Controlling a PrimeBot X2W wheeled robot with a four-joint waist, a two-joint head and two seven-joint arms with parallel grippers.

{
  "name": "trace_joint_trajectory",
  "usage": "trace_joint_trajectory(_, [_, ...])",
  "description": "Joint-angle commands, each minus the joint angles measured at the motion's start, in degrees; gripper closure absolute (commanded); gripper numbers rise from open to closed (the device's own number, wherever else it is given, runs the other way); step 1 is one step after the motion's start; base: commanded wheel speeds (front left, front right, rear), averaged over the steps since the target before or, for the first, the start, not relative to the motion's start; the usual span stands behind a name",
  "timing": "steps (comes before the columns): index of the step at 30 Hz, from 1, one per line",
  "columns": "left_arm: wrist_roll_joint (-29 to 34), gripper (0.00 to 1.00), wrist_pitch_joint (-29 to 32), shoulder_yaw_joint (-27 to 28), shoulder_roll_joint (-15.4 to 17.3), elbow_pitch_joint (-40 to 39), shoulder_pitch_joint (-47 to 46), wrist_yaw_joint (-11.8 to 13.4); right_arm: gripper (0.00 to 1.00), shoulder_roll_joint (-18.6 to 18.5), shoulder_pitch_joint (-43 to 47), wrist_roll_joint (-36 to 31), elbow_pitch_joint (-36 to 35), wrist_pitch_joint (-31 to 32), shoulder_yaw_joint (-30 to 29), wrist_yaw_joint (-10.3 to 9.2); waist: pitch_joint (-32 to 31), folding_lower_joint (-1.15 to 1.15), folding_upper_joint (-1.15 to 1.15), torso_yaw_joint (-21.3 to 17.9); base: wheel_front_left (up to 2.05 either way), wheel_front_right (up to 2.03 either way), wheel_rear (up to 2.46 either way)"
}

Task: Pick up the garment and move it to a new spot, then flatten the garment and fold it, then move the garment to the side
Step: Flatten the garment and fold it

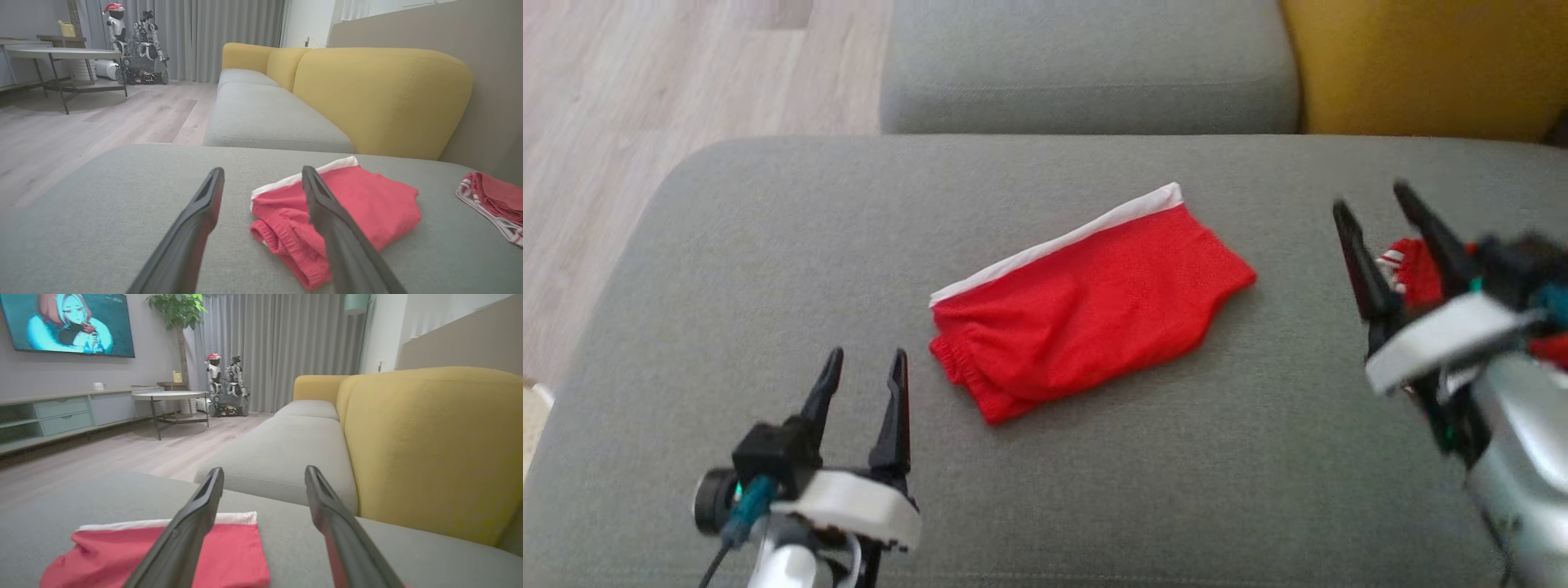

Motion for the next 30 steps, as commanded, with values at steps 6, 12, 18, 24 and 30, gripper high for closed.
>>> trace_joint_trajectory(6, [2.7, 0.00, -0.7, 4.1, -2.3, -5.6, 3.4, -3.3, 0.00, 8.0, 14.2, -13.5, -9.3, -0.8, -12.9, -0.05, -1.5, 0.00, 0.00, -1.6, 0.00, 0.00, 0.00])
trace_joint_trajectory(12, [3.9, 0.00, -0.7, 5.8, -3.7, -6.2, 5.9, -4.5, 0.00, 16.0, 22.5, -19.4, -15.7, 1.6, -19.8, -0.05, -1.7, 0.00, 0.00, -2.9, 0.00, 0.00, 0.00])
trace_joint_trajectory(18, [4.8, 0.00, -0.7, 7.1, -4.2, -6.3, 5.8, -4.7, 0.00, 18.4, 25.5, -22.1, -20.3, 4.3, -21.4, -0.05, -1.6, 0.00, 0.00, -3.4, 0.00, 0.00, 0.00])
trace_joint_trajectory(24, [4.7, 0.00, -0.7, 6.8, -4.3, -6.0, 5.2, -4.8, 0.00, 18.4, 26.4, -22.7, -22.6, 6.1, -22.2, -0.05, -1.3, 0.00, 0.00, -2.9, 0.00, 0.00, 0.00])
trace_joint_trajectory(30, [4.7, 0.00, -0.7, 5.9, -4.3, -5.8, 5.0, -4.6, 0.00, 18.6, 26.3, -21.2, -22.9, 8.5, -23.0, -0.05, -0.5, 0.00, 0.00, -1.9, 0.00, 0.00, 0.00])
